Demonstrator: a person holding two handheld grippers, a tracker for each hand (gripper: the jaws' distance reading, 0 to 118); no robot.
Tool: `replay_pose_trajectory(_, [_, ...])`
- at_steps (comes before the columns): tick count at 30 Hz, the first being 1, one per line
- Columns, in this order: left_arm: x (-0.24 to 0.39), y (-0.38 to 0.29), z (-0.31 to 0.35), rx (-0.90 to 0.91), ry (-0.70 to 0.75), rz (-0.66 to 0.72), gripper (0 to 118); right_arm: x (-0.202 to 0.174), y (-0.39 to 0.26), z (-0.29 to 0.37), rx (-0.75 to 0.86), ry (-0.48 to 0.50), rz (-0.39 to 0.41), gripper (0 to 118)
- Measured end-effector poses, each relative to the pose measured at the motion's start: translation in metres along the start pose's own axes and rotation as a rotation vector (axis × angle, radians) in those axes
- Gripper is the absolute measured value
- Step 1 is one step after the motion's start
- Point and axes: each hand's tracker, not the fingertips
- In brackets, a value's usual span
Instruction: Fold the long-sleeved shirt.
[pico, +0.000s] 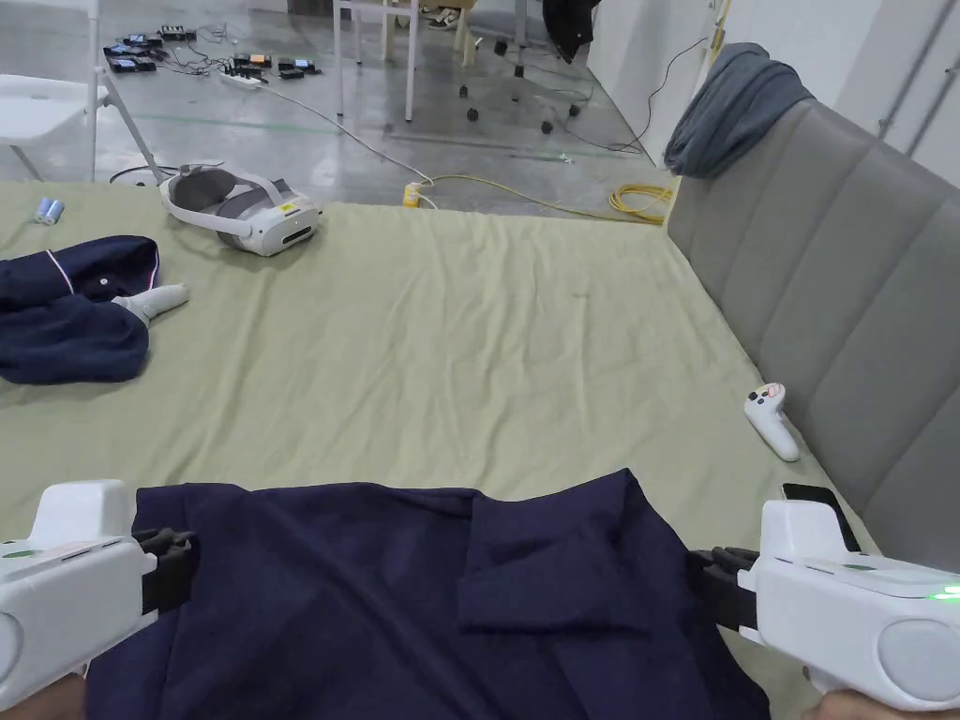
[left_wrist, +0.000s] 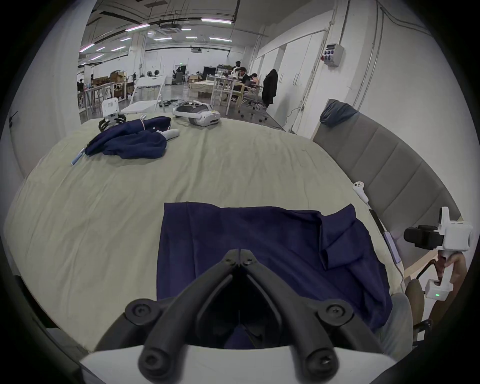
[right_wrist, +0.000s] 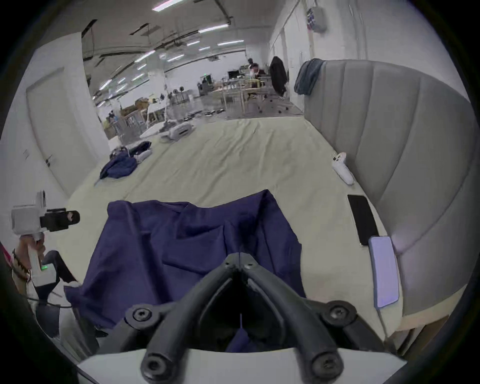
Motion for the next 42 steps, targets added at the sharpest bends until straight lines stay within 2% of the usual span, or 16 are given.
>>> replay_pose_trajectory(5, [0.004, 0.007, -0.012, -0.012, -0.005, -0.008, 4, 0.005, 0.05, -0.041, 0.015, -0.024, 0.023, 3])
replay_pose_trajectory(8, [0.003, 0.012, -0.023, -0.023, -0.006, -0.004, 4, 0.011, 0.081, -0.096, -0.065, -0.02, 0.001, 78])
replay_pose_trajectory(9, [0.002, 0.013, -0.027, -0.026, -0.007, 0.001, 4, 0.014, 0.089, -0.117, -0.1, -0.024, -0.007, 80])
replay_pose_trajectory(13, [-0.003, 0.02, -0.045, -0.042, 0.021, 0.017, 4, 0.019, 0.107, -0.192, -0.233, -0.069, -0.022, 60])
replay_pose_trajectory(17, [-0.009, 0.026, -0.057, -0.055, 0.033, 0.018, 4, 0.025, 0.11, -0.252, -0.347, -0.081, -0.059, 58])
replay_pose_trajectory(22, [-0.022, 0.04, -0.083, -0.063, 0.073, 0.003, 4, 0.017, 0.099, -0.266, -0.383, -0.094, -0.044, 40])
replay_pose_trajectory(23, [-0.026, 0.046, -0.09, -0.065, 0.085, 0.002, 13, 0.017, 0.102, -0.262, -0.365, -0.077, -0.062, 26])
replay_pose_trajectory(24, [-0.033, 0.054, -0.102, -0.07, 0.113, 0.01, 38, 0.017, 0.101, -0.262, -0.376, 0.004, -0.116, 10])
replay_pose_trajectory(26, [-0.045, 0.067, -0.128, -0.122, 0.178, 0.025, 80, 0.024, 0.093, -0.274, -0.368, -0.024, -0.07, 10])
replay_pose_trajectory(27, [-0.05, 0.072, -0.144, -0.138, 0.212, 0.032, 90, 0.025, 0.094, -0.275, -0.366, -0.026, -0.078, 10])
replay_pose_trajectory(28, [-0.055, 0.075, -0.157, -0.155, 0.232, 0.018, 92, 0.027, 0.095, -0.275, -0.364, -0.024, -0.101, 10])
replay_pose_trajectory(32, [-0.073, 0.081, -0.204, -0.252, 0.287, 0.0, 90, 0.032, 0.095, -0.274, -0.366, -0.005, -0.11, 10])
replay_pose_trajectory(36, [-0.071, 0.064, -0.224, -0.386, 0.306, -0.035, 77, 0.03, 0.094, -0.271, -0.37, -0.003, -0.108, 10])
replay_pose_trajectory(37, [-0.064, 0.068, -0.217, -0.339, 0.306, -0.066, 63, 0.027, 0.095, -0.27, -0.371, -0.004, -0.102, 10])
replay_pose_trajectory(39, [-0.058, 0.076, -0.205, -0.358, 0.282, -0.059, 15, 0.024, 0.096, -0.267, -0.371, -0.011, -0.078, 10])
replay_pose_trajectory(42, [-0.051, 0.08, -0.184, -0.356, 0.174, -0.106, 15, 0.015, 0.106, -0.248, -0.34, -0.032, -0.009, 10])
